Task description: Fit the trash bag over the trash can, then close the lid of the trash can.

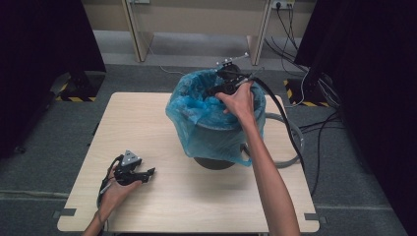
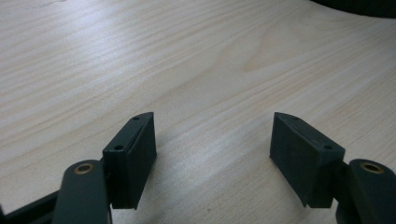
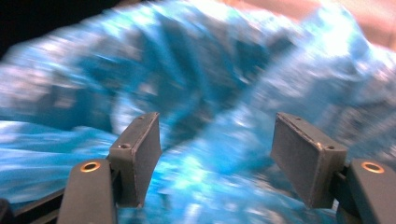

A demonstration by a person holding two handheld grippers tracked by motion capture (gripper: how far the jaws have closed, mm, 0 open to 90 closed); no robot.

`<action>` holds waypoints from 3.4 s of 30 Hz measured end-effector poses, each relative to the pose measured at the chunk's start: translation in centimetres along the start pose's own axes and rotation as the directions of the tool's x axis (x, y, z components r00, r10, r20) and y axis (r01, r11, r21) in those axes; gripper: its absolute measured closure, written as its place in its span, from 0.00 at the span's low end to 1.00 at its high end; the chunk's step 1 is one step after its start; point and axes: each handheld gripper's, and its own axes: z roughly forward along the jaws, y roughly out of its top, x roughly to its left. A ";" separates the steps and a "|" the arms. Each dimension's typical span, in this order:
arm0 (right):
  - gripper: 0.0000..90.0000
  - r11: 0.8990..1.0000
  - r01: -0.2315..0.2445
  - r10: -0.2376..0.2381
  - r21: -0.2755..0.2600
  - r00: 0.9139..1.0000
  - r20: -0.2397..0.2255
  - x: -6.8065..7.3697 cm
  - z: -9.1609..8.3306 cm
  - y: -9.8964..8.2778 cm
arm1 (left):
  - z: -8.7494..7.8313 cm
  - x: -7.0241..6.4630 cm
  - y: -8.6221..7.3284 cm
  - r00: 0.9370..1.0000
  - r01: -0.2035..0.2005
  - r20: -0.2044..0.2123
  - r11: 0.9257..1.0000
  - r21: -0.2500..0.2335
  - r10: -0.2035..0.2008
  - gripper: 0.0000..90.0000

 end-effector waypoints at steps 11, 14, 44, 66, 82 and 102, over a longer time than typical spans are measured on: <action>0.34 0.982 -0.049 0.040 0.180 0.998 0.052 -1.8 2.3 -1.2 | 0.0 0.1 0.0 1.000 0.005 0.003 1.000 -0.001 -0.005 0.34; 0.34 0.993 -0.049 0.048 0.108 0.999 0.005 -1.6 1.5 -0.9 | 0.0 0.1 0.0 1.000 0.006 0.003 1.000 -0.001 -0.006 0.34; 0.27 0.944 -0.146 0.160 -0.296 0.987 0.024 -11.3 -12.6 -8.8 | 0.3 -0.1 0.1 1.000 -0.010 0.000 1.000 0.029 0.010 0.16; 0.18 0.945 -0.247 0.285 -0.214 0.944 0.168 -16.3 -8.5 -20.5 | 0.4 -0.2 0.2 1.000 -0.025 0.015 0.999 0.041 0.024 0.09; 0.24 0.922 -0.354 0.384 -0.156 0.885 0.264 -19.7 -5.5 -26.6 | 0.4 -0.1 0.2 1.000 -0.022 0.010 0.999 0.042 0.021 0.09; 0.59 0.894 -0.438 0.442 -0.095 0.827 0.348 -22.2 -2.2 -30.4 | 0.4 -0.1 0.1 1.000 -0.019 0.005 0.999 0.043 0.018 0.09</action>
